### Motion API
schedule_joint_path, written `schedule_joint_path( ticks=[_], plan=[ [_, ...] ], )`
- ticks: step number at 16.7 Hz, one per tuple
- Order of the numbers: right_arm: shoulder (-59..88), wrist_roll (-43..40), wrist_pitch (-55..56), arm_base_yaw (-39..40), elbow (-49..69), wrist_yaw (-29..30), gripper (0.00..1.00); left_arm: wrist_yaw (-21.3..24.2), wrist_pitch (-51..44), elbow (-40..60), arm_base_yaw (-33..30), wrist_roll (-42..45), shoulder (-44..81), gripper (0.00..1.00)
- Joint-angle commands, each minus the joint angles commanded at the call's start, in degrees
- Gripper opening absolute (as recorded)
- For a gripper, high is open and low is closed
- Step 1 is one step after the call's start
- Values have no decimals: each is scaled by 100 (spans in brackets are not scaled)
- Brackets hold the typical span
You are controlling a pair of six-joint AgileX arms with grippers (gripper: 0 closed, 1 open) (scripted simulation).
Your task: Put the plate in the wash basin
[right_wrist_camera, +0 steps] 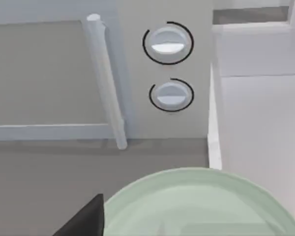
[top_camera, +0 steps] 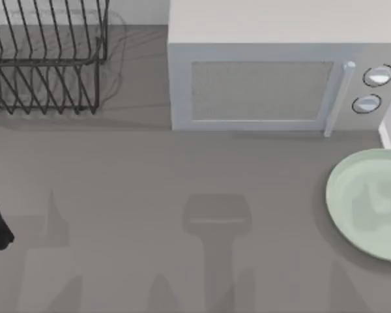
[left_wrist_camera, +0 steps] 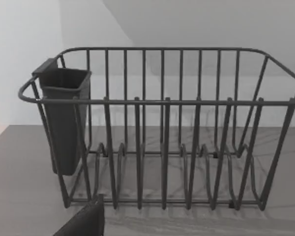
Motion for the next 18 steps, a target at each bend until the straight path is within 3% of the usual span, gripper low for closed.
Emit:
schedule_joint_path(
  ticks=[11, 18],
  plan=[
    [6261, 1221, -3542, 1250, 4449, -12, 100, 0, 0, 0, 0, 0, 0, 100],
    [8063, 1600, -4554, 1545, 5839, 2, 100, 0, 0, 0, 0, 0, 0, 100]
  ],
)
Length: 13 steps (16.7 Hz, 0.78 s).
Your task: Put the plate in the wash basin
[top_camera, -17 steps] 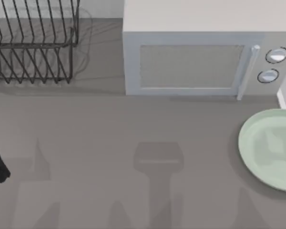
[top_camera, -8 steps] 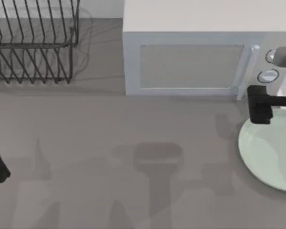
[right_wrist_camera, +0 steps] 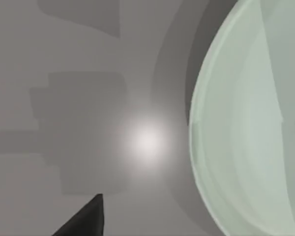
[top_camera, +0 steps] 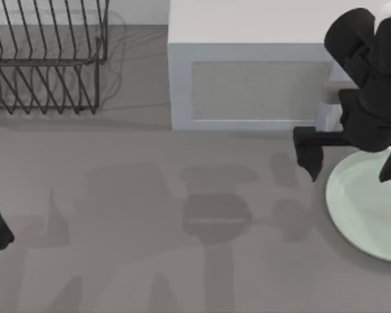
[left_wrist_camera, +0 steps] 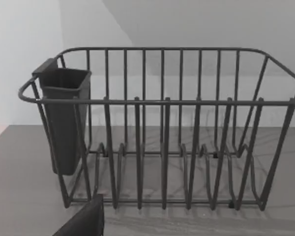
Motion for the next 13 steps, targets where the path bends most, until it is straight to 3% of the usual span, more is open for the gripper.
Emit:
schedule_joint_path(
  ticks=[8, 13],
  plan=[
    [26, -24, 121, 41, -195, -19, 100, 0, 0, 0, 0, 0, 0, 100],
    [401, -50, 965, 148, -939, -38, 100, 0, 0, 0, 0, 0, 0, 100]
  ],
)
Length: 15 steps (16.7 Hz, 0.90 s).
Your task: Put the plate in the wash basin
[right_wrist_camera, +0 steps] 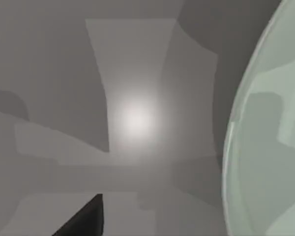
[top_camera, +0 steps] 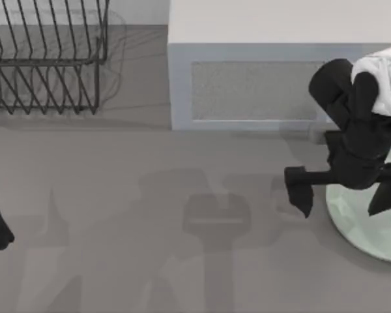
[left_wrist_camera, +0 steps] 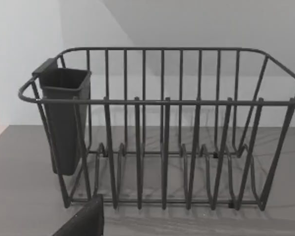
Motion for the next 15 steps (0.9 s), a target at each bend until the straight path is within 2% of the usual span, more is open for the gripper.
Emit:
schedule_joint_path(
  ticks=[6, 11, 15],
  plan=[
    [488, 72, 1102, -120, -310, 40, 100, 0, 0, 0, 0, 0, 0, 100],
    [513, 81, 1177, -133, -299, 44, 100, 0, 0, 0, 0, 0, 0, 100],
    [513, 81, 1177, -133, -299, 44, 70, 0, 0, 0, 0, 0, 0, 100]
  ],
)
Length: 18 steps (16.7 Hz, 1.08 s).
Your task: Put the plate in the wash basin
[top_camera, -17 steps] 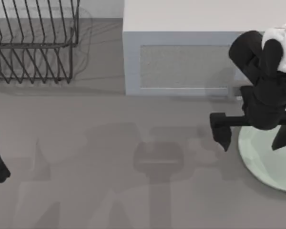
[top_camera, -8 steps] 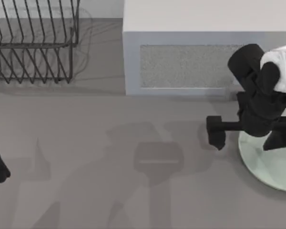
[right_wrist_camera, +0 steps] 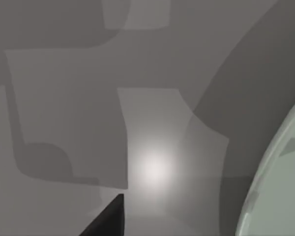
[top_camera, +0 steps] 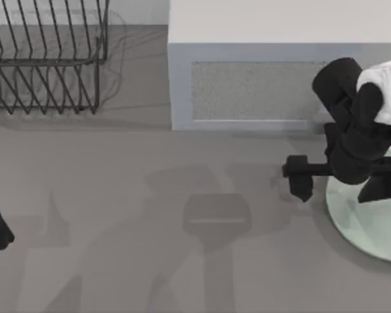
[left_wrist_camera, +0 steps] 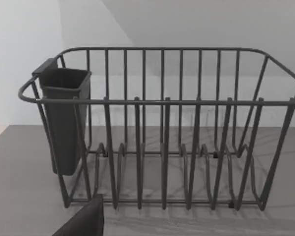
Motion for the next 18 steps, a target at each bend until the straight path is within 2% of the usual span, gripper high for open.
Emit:
schedule_joint_path(
  ticks=[9, 17, 18],
  plan=[
    [0, 0, 0, 0, 0, 0, 2, 0, 0, 0, 0, 0, 0, 100],
    [0, 0, 0, 0, 0, 0, 0, 0, 0, 0, 0, 0, 0, 100],
    [-403, -6, 13, -51, 125, 29, 0, 0, 0, 0, 0, 0, 0, 100]
  ],
)
